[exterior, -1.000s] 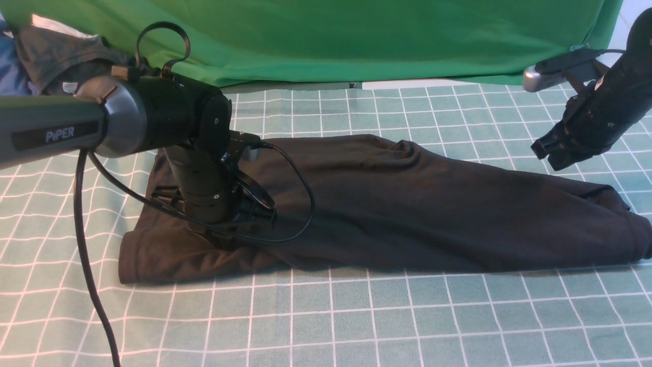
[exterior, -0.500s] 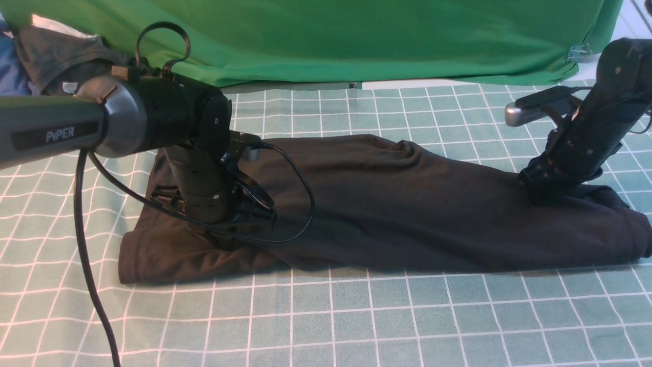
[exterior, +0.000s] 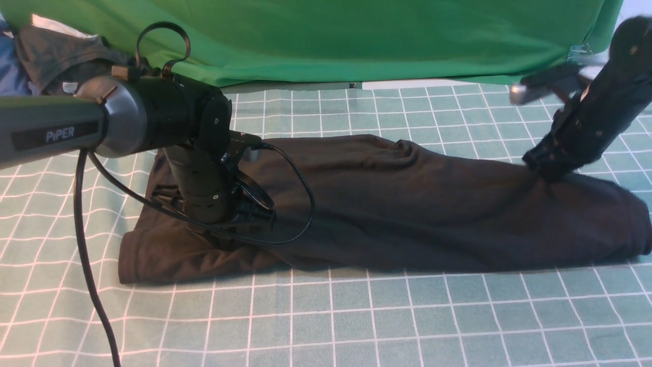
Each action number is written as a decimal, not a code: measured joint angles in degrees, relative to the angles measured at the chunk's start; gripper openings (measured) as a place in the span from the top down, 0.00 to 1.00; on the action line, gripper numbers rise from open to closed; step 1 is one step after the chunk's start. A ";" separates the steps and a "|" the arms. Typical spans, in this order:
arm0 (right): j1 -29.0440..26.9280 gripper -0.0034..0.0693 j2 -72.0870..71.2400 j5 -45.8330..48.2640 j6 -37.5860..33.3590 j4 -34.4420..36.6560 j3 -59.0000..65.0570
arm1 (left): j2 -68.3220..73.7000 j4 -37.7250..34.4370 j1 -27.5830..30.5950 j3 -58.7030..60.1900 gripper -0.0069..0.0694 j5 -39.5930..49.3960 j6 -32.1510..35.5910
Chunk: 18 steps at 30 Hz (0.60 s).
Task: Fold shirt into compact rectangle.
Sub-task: 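Fold the black garment in half by bringing its near edge over to the far edge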
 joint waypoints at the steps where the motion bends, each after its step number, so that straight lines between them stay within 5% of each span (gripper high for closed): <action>1: -0.13 0.92 -0.49 -0.53 0.13 -0.26 0.00 | 0.00 0.00 0.00 0.00 0.90 0.00 0.00; 12: -2.20 0.92 1.13 -7.89 1.35 -2.54 0.00 | 0.00 0.40 0.00 0.00 0.90 0.07 0.00; 18: -2.20 0.75 1.83 -7.69 3.58 -3.33 0.00 | 0.00 0.82 0.00 0.00 0.90 0.59 -0.42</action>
